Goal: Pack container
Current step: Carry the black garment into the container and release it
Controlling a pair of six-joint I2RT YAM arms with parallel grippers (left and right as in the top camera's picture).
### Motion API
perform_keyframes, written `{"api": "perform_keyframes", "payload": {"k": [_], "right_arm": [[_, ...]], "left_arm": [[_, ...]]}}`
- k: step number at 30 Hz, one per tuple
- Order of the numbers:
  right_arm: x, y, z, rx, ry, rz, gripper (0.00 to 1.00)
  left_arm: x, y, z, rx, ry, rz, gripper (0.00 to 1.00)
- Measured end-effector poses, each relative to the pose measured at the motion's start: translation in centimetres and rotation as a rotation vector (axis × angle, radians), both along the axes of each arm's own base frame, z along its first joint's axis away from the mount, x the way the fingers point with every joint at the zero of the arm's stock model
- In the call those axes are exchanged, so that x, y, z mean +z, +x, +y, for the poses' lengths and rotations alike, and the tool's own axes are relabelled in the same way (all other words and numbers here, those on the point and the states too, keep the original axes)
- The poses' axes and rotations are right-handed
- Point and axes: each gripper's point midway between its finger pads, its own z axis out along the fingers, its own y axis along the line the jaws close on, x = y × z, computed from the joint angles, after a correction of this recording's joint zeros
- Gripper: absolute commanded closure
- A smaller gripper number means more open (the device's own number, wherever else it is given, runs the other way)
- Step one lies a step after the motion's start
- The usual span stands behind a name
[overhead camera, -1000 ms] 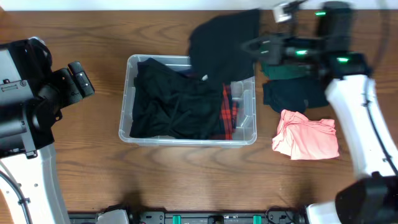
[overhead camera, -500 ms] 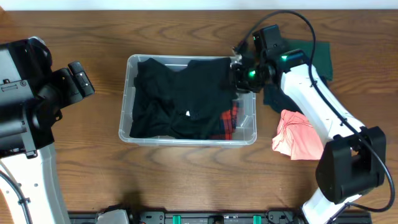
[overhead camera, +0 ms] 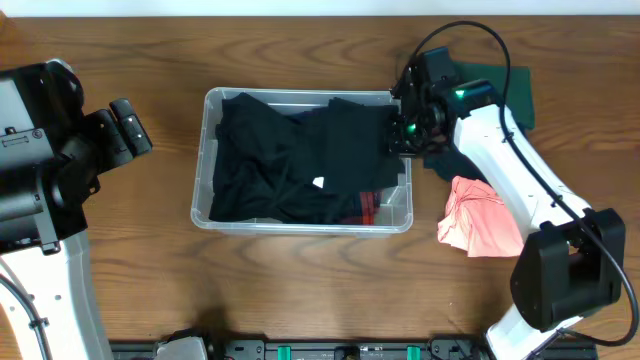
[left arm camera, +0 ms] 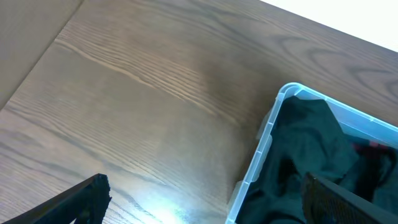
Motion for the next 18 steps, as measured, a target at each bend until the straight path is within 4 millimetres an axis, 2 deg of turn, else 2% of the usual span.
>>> {"api": "perform_keyframes", "payload": {"k": [3, 5, 7, 9, 11, 14, 16, 17, 18], "right_arm": [[1.1, 0.6, 0.4, 0.040, 0.013, -0.066, 0.33], [2.1, 1.2, 0.4, 0.051, 0.019, -0.118, 0.37], [3.8, 1.7, 0.3, 0.062, 0.031, -0.186, 0.47], [6.0, 2.0, 0.5, 0.074, 0.047, -0.261, 0.66], [8.6, 1.9, 0.5, 0.078, 0.067, -0.338, 0.74], [10.6, 1.7, 0.1, 0.069, 0.065, -0.395, 0.74], [10.8, 1.8, -0.5, 0.053, 0.042, -0.407, 0.74], [10.7, 1.9, -0.8, 0.045, 0.035, -0.407, 0.71], [10.6, 2.2, -1.4, 0.028, 0.034, -0.402, 0.64]], "left_arm": [[0.0, 0.0, 0.0, 0.000, 0.000, 0.000, 0.02], [0.0, 0.0, 0.0, 0.000, 0.000, 0.000, 0.02], [0.0, 0.0, 0.0, 0.000, 0.000, 0.000, 0.02], [0.0, 0.0, 0.0, 0.000, 0.000, 0.000, 0.02], [0.0, 0.0, 0.0, 0.000, 0.000, 0.000, 0.02], [0.0, 0.0, 0.0, 0.000, 0.000, 0.000, 0.02], [0.0, 0.0, 0.0, 0.000, 0.000, 0.000, 0.02], [0.0, 0.0, 0.0, 0.000, 0.000, 0.000, 0.02], [0.0, 0.0, 0.0, 0.000, 0.000, 0.000, 0.02]]}}
